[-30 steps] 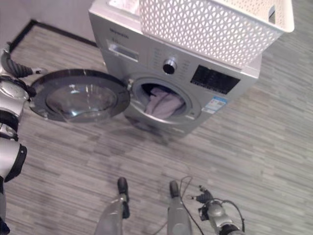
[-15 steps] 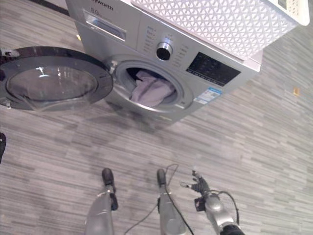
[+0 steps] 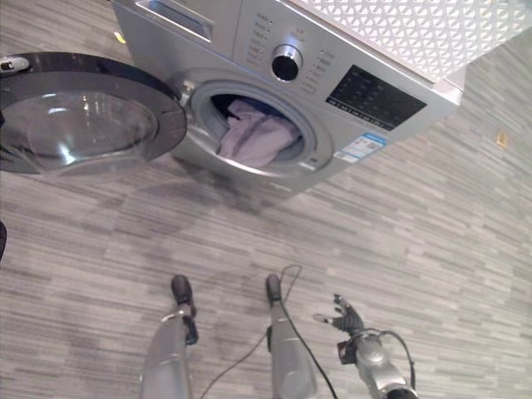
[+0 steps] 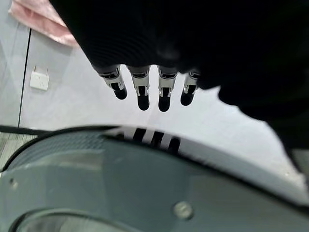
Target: Grab the laundry basket,head to the washer,open it,put in the laundry and shut it.
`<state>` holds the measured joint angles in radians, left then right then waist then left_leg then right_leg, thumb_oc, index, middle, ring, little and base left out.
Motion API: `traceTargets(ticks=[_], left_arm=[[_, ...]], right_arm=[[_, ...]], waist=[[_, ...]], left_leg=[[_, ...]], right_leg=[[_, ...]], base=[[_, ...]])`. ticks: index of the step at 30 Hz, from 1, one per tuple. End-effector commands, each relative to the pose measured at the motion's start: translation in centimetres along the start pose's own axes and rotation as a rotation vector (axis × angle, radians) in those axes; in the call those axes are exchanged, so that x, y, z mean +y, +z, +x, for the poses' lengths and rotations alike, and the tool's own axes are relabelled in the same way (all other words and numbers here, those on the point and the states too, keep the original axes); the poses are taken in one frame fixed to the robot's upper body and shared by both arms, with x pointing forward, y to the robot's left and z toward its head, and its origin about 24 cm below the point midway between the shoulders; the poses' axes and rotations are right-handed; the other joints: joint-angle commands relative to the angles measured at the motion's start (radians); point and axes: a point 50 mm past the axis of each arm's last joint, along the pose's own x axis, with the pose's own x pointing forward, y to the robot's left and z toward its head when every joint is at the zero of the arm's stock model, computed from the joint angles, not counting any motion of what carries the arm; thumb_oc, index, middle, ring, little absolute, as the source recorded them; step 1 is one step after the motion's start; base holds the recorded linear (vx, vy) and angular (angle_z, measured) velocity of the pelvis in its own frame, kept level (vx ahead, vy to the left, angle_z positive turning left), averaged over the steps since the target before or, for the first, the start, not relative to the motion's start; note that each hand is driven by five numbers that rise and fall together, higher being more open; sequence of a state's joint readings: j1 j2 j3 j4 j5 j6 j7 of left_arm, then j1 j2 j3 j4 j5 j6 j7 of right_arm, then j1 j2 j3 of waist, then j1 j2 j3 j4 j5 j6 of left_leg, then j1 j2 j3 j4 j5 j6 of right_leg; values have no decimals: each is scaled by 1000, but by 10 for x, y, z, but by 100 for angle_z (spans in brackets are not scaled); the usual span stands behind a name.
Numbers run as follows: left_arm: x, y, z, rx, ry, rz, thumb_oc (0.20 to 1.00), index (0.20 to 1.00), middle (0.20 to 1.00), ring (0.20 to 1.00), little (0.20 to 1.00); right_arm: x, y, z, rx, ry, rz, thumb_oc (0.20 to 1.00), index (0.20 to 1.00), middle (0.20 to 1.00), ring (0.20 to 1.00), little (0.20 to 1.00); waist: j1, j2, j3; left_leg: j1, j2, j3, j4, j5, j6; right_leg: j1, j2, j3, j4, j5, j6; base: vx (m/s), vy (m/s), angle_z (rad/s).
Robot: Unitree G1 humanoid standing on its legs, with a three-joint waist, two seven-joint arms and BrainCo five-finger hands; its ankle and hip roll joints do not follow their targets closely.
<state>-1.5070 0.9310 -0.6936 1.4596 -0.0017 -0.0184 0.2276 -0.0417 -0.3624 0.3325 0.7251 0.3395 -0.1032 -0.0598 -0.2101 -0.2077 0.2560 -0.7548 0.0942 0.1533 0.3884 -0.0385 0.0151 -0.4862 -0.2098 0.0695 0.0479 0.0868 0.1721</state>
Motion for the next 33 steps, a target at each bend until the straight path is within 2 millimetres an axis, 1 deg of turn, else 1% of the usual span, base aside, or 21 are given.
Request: traceTargets(ticks=[1, 3, 6, 7, 8, 9, 12, 15, 16, 17, 19, 20, 21, 22, 24, 26, 27, 28, 29, 30, 33], left_arm=[[0, -22, -2, 45, -31, 49, 1000, 1000, 1000, 1000, 1000], [-16, -33, -6, 74, -105, 98, 1000, 1000, 1000, 1000, 1000], [-37, -50, -14, 118, -225, 151, 1000, 1000, 1000, 1000, 1000], [-37, -50, -14, 118, -225, 151, 1000, 1000, 1000, 1000, 1000], [-52, -69, -23, 158, -337, 191, 1000, 1000, 1000, 1000, 1000], [-58, -75, -26, 170, -372, 192, 1000, 1000, 1000, 1000, 1000], [-80, -102, -43, 233, -527, 161, 1000, 1000, 1000, 1000, 1000], [-106, -113, -60, 222, -662, 85, 1000, 1000, 1000, 1000, 1000], [-130, -114, -75, 190, -752, 22, 1000, 1000, 1000, 1000, 1000], [-130, -114, -76, 191, -752, 21, 1000, 1000, 1000, 1000, 1000], [-153, -116, -96, 159, -853, -67, 1000, 1000, 1000, 1000, 1000], [-154, -117, -96, 160, -853, -68, 1000, 1000, 1000, 1000, 1000], [-182, -117, -130, 88, -977, -138, 1000, 1000, 1000, 1000, 1000], [-188, -121, -139, 95, -997, -173, 1000, 1000, 1000, 1000, 1000], [-201, -120, -156, 75, -1003, -250, 1000, 1000, 1000, 1000, 1000], [-208, -117, -165, 75, -995, -313, 1000, 1000, 1000, 1000, 1000], [-208, -117, -165, 75, -995, -314, 1000, 1000, 1000, 1000, 1000], [-213, -102, -172, -7, -965, -352, 1000, 1000, 1000, 1000, 1000], [-217, -97, -177, -24, -965, -363, 1000, 1000, 1000, 1000, 1000], [-228, -59, -187, -141, -936, -485, 1000, 1000, 1000, 1000, 1000], [-231, -27, -205, -263, -952, -609, 1000, 1000, 1000, 1000, 1000]], right_arm=[[-39, -5, -7, 28, -83, -50, 1000, 1000, 1000, 1000, 1000], [-40, -5, -7, 38, -77, -58, 1000, 1000, 1000, 1000, 1000], [-48, -3, -8, 41, -73, -82, 1000, 1000, 1000, 1000, 1000], [-48, -3, -8, 41, -73, -82, 1000, 1000, 1000, 1000, 1000], [-55, -2, -9, 50, -77, -96, 1000, 1000, 1000, 1000, 1000], [-57, -2, -10, 57, -77, -108, 1000, 1000, 1000, 1000, 1000], [-60, 2, -10, 59, -41, -154, 1000, 1000, 1000, 1000, 1000], [-67, 3, -13, 72, -22, -198, 1000, 1000, 1000, 1000, 1000], [-72, 2, -14, 82, -21, -222, 1000, 1000, 1000, 1000, 1000], [-72, 2, -14, 82, -21, -222, 1000, 1000, 1000, 1000, 1000], [-76, 3, -17, 76, -15, -225, 1000, 1000, 1000, 1000, 1000], [-76, 3, -17, 77, -14, -226, 1000, 1000, 1000, 1000, 1000], [-84, 4, -22, 78, -2, -258, 1000, 1000, 1000, 1000, 1000], [-88, 7, -22, 75, -4, -268, 1000, 1000, 1000, 1000, 1000], [-96, 16, -22, 42, -26, -267, 1000, 1000, 1000, 1000, 1000], [-100, 21, -22, 21, -40, -252, 1000, 1000, 1000, 1000, 1000], [-100, 21, -22, 21, -40, -253, 1000, 1000, 1000, 1000, 1000], [-101, 20, -25, 6, -45, -230, 1000, 1000, 1000, 1000, 1000], [-101, 18, -26, 7, -45, -229, 1000, 1000, 1000, 1000, 1000], [-101, 7, -31, 21, -51, -217, 1000, 1000, 1000, 1000, 1000], [-97, -11, -39, 73, -30, -237, 1000, 1000, 1000, 1000, 1000]], waist=[[-16, 33, -5], [-15, 33, -6], [-10, 36, -3], [-10, 36, -3], [-6, 42, 0], [-6, 45, 1], [3, 53, -2], [11, 65, -3], [17, 76, -5], [16, 77, -5], [29, 89, -3], [29, 90, -3], [56, 112, 2], [60, 119, 5], [75, 131, 17], [75, 137, 25], [75, 137, 26], [79, 143, 23], [78, 147, 18], [73, 153, -5], [78, 158, -22]], left_leg=[[36, 54, -78, -126, -6, -60], [31, 58, -76, -118, -7, -59], [37, 60, -71, -107, -11, -59], [37, 60, -71, -107, -11, -59], [42, 61, -66, -95, -15, -61], [45, 62, -64, -91, -18, -61], [60, 69, -61, -69, -33, -61], [69, 73, -58, -50, -40, -65], [79, 73, -59, -50, -39, -65], [79, 73, -59, -50, -39, -65], [96, 76, -54, -42, -41, -66], [97, 76, -54, -41, -42, -66], [143, 80, -48, -30, -48, -70], [160, 81, -45, -26, -50, -72], [210, 79, -36, -22, -52, -78], [247, 81, -26, -20, -52, -83], [248, 81, -25, -21, -52, -83], [287, 82, -23, -34, -41, -93], [304, 82, -21, -44, -37, -95], [338, 82, -21, -108, 15, -103], [373, 85, -31, -152, 40, -112]], right_leg=[[104, -76, -36, -44, 152, 90], [97, -77, -38, -35, 154, 90], [94, -78, -41, -16, 133, 90], [94, -78, -41, -16, 133, 90], [93, -79, -38, -5, 120, 90], [92, -79, -36, -1, 118, 90], [94, -77, -39, 13, 75, 85], [96, -74, -43, 24, 53, 82], [95, -75, -42, 39, 52, 82], [95, -75, -42, 39, 52, 82], [100, -76, -46, 60, 22, 74], [100, -75, -46, 60, 22, 74], [129, -80, -58, 93, -41, 65], [141, -82, -59, 101, -57, 62], [172, -86, -59, 124, -91, 56], [196, -89, -60, 134, -108, 53], [197, -89, -60, 134, -108, 52], [222, -88, -61, 141, -124, 46], [232, -86, -62, 139, -130, 46], [259, -77, -66, 120, -123, 40], [284, -66, -72, 113, -136, 32]], base=[[0, 0, 0], [-18, -10, -6], [-25, -5, -6], [-38, 22, -3], [-47, 29, -5], [-59, 33, -11], [-31, 14, -10], [-42, -9, -19], [-40, -14, -4], [-35, -2, 1], [-6, 4, -5], [14, -21, -5], [18, -32, -5], [22, -44, 0], [0, 0, 0], [-3, -26, 1], [-18, -84, -17], [-20, -80, -24], [-110, -193, -23], [-109, -172, -15], [-58, -156, 0]])
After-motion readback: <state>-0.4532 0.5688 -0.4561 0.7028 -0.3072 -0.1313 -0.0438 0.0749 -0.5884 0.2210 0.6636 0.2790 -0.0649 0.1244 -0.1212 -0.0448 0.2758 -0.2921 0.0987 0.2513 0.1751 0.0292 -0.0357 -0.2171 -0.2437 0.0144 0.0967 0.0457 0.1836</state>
